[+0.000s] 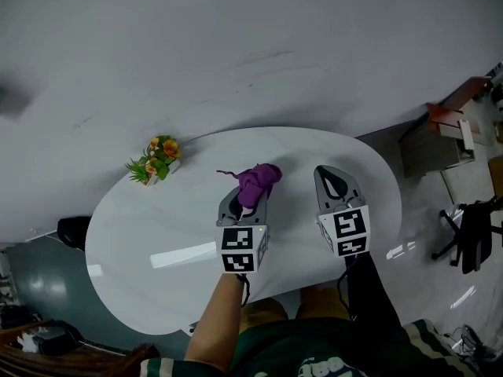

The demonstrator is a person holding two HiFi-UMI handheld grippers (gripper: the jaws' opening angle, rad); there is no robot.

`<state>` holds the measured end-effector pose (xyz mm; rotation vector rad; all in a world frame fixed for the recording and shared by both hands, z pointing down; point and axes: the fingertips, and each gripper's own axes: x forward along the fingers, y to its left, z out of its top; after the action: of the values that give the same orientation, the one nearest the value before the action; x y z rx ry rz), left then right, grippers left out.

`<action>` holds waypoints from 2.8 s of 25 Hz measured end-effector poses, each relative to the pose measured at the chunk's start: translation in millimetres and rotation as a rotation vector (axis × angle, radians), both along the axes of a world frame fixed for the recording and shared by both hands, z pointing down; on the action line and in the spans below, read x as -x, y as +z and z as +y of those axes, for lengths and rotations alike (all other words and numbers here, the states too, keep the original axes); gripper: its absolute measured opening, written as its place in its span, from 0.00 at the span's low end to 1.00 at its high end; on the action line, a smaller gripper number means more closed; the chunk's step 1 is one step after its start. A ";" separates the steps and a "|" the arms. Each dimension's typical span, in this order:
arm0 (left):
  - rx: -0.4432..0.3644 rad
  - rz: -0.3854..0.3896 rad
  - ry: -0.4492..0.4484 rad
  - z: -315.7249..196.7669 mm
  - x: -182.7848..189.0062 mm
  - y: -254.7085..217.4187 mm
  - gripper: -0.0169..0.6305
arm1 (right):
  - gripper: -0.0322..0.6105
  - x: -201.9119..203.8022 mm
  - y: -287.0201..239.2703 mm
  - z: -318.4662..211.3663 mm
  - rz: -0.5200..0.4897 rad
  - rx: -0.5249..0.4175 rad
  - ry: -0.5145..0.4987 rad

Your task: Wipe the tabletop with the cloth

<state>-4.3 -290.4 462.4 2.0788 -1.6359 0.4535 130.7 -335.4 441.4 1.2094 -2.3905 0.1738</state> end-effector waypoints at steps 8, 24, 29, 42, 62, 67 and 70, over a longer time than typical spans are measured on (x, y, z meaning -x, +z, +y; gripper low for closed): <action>0.025 0.036 0.142 -39.5 -147.7 8.6 0.22 | 0.05 -138.8 -0.6 -11.8 0.011 -0.005 0.139; 0.184 0.055 0.279 -61.6 -324.2 61.7 0.22 | 0.05 -287.6 10.5 -3.0 0.025 0.019 0.286; 0.243 -0.030 0.285 -53.8 -325.3 93.9 0.22 | 0.05 -293.0 17.3 0.9 0.028 0.029 0.290; 0.235 -0.072 0.213 -35.7 -260.2 93.0 0.23 | 0.05 -227.6 18.4 -2.4 0.023 0.031 0.167; 0.241 -0.082 0.019 52.2 -24.7 100.2 0.23 | 0.05 8.3 22.3 59.9 0.040 0.040 -0.071; 0.242 -0.083 -0.014 80.1 33.2 101.6 0.23 | 0.05 68.9 26.2 84.4 0.038 0.043 -0.112; 0.242 -0.083 -0.032 96.9 67.1 102.7 0.23 | 0.05 104.7 27.4 98.3 0.036 0.041 -0.136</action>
<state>-71.5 -193.5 565.1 1.8753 -1.5718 0.6982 26.0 -237.1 468.7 1.0189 -2.4159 0.1559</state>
